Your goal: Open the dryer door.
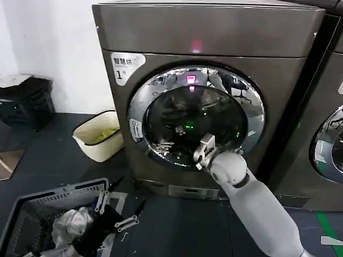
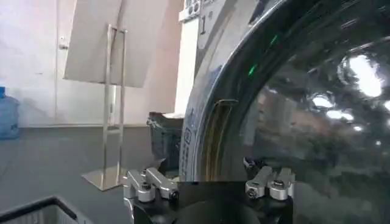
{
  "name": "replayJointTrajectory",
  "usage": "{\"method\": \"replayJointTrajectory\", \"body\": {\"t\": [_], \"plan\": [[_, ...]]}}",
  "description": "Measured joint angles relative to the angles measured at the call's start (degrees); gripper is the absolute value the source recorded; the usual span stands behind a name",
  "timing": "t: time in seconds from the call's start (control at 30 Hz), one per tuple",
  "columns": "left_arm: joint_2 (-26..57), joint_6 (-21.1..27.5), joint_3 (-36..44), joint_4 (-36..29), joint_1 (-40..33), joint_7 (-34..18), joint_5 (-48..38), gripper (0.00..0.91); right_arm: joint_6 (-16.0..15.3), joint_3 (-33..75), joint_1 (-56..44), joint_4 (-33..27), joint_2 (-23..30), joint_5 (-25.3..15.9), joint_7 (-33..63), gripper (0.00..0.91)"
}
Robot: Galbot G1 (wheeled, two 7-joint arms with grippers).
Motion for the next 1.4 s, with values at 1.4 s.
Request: {"method": "replayJointTrajectory", "body": {"t": [1.4], "plan": [[-0.5,0.0,0.0,0.6,-0.7,0.0,-0.2,0.907,1.3,-3.5,6.0,-9.7,7.3,-1.3,-3.1,0.907]]}}
